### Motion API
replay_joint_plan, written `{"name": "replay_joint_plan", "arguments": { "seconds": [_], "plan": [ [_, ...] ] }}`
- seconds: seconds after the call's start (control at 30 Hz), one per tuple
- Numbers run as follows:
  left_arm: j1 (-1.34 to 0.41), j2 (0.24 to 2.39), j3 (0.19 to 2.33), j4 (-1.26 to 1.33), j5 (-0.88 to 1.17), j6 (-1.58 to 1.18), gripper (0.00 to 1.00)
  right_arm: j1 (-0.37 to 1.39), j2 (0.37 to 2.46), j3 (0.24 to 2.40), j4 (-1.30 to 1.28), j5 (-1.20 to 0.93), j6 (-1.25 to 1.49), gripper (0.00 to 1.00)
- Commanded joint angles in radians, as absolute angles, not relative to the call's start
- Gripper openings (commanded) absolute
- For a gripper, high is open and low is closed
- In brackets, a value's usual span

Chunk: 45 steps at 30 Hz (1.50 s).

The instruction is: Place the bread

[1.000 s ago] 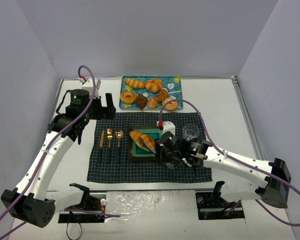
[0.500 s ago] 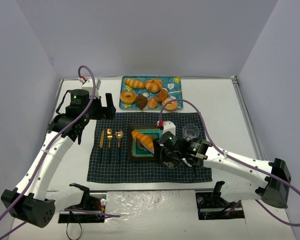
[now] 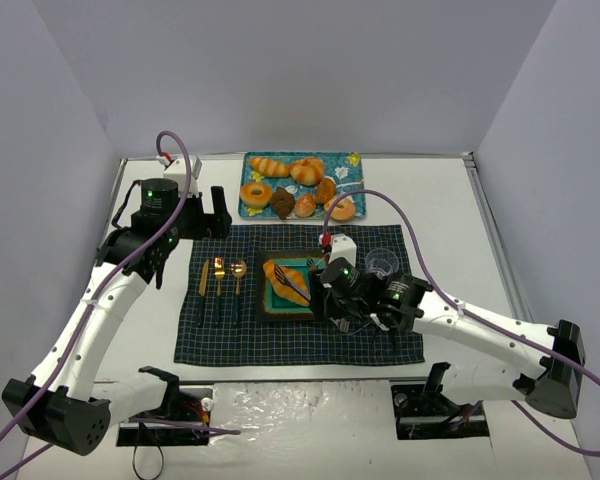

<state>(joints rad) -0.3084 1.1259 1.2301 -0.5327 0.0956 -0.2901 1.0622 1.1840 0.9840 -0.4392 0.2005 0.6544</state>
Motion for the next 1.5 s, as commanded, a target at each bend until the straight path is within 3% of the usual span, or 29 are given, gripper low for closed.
{"name": "replay_joint_plan", "arguments": {
  "seconds": [0.0, 0.33, 0.47, 0.87, 1.47],
  "plan": [
    [-0.316, 1.123, 1.245, -0.468, 0.081, -0.279, 0.97, 1.065, 1.155, 1.084, -0.456, 0.294, 0.640, 0.52],
    [-0.316, 1.123, 1.244, -0.467, 0.084, -0.281, 0.97, 0.819, 1.187, 1.215, -0.451, 0.301, 0.502, 0.53],
    [-0.316, 1.128, 1.247, -0.465, 0.090, -0.282, 0.97, 0.575, 1.234, 1.269, -0.402, 0.215, 0.418, 0.54],
    [-0.316, 1.125, 1.250, -0.465, 0.091, -0.280, 0.97, 0.161, 1.542, 1.433, -0.306, 0.169, 0.318, 0.55],
    [-0.318, 1.112, 1.246, -0.460, 0.103, -0.284, 0.97, -0.039, 1.898, 1.565, -0.194, 0.266, 0.271, 0.56]
  ]
}}
